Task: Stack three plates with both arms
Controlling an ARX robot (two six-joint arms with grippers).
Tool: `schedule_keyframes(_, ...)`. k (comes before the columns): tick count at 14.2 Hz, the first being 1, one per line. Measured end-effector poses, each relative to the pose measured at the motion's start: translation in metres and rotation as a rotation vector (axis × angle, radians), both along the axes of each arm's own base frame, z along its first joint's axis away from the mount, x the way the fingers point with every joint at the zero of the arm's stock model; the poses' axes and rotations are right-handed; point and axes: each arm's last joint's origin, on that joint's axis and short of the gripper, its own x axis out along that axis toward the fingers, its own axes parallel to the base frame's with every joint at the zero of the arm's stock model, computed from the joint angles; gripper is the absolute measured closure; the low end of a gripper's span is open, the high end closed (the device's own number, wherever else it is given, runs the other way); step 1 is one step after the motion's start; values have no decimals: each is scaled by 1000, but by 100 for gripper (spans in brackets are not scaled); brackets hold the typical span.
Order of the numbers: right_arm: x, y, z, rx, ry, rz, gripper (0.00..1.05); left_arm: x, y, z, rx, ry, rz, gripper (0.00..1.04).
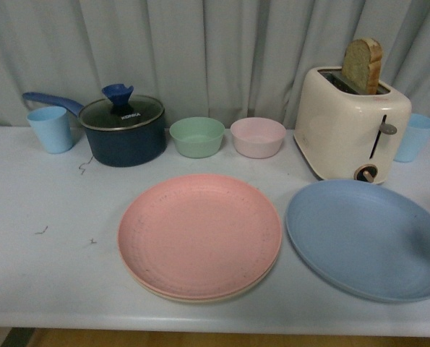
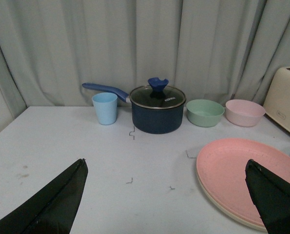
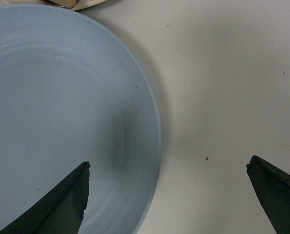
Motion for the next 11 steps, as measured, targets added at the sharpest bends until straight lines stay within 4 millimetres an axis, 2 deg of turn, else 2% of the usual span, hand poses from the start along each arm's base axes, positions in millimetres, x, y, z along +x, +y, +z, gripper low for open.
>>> schedule_keyframes(3, 23, 6, -16, -22, 15, -7, 6, 0, 0, 0, 0, 0, 0, 7)
schedule_keyframes(6, 31, 6, -27, -14, 30, -35, 7, 0, 0, 0, 0, 0, 0, 7)
schedule_keyframes(7, 33, 7, -30, -15, 35, -39, 17, 0, 0, 0, 0, 0, 0, 7)
schedule_keyframes(8, 36, 7, -33, -14, 36, -44, 31, 0, 0, 0, 0, 0, 0, 7)
schedule_keyframes(11, 37, 6, -41, -25, 38, -58, 66, 0, 0, 0, 0, 0, 0, 7)
